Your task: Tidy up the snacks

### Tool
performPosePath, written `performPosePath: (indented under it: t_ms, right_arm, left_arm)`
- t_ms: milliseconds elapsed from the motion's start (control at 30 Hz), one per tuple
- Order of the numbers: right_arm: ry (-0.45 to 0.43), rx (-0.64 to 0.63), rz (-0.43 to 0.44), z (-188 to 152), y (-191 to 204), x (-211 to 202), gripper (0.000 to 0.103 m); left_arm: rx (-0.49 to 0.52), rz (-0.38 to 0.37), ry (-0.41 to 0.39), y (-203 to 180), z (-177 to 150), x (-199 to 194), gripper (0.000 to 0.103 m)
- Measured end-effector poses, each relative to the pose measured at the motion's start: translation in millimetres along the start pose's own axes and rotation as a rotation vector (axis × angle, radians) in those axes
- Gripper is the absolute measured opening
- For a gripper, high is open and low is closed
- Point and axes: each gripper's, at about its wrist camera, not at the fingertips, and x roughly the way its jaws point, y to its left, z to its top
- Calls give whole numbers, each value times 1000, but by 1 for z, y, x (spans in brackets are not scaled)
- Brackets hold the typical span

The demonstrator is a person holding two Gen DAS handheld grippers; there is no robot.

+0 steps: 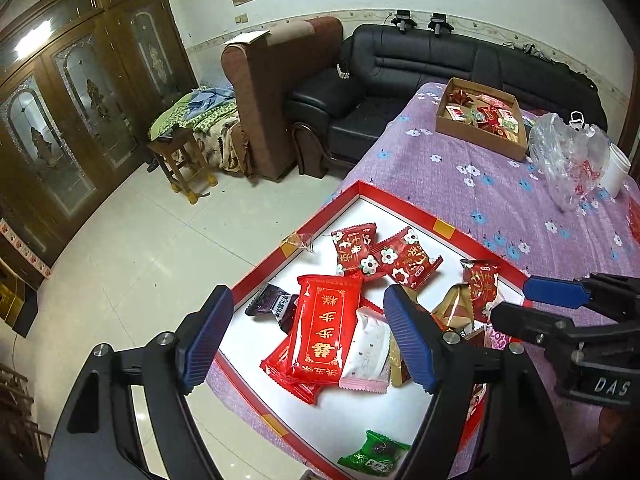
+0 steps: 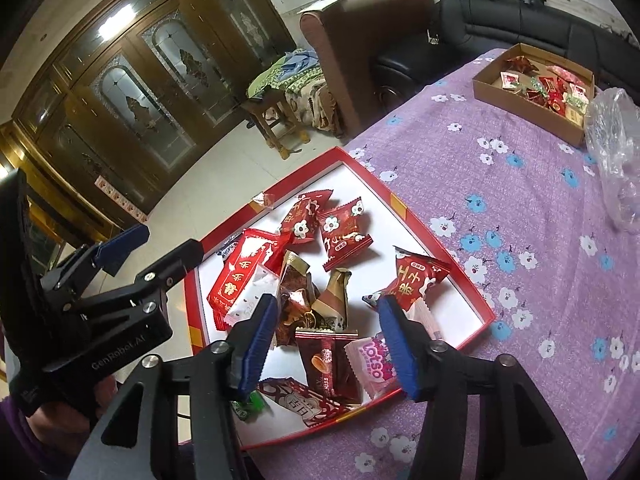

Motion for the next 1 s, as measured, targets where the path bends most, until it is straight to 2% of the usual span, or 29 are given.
performPosePath:
  t_ms: [133,467,533,633,733,867,1000]
  right_arm:
    - [5,-26,-29,-3,7,2,62]
    - [2,-145,-106,-17,33,7,66]
    - [7,-147,-102,-19,34,7,66]
    - [10,-151,-103,-22,36,9,66]
    - [12,-152,-101,-23,36,9,66]
    - [8,-150,-98,-23,36,9,66]
    - [11,-154,-98,-23,36,8,66]
  left_arm:
    - [-8,1,3,1,-1,-1,78]
    - [-71,-21,31,6,-5,0,78]
    - [-87,-3,47,7,-5,3,78]
    - [-80,81,66,4,-8,6,78]
    - [-52,128,57,0,-13,4,78]
    - [-23,138,47,-3,-19,0,78]
    - [-46,125,47,2,-18,-1,78]
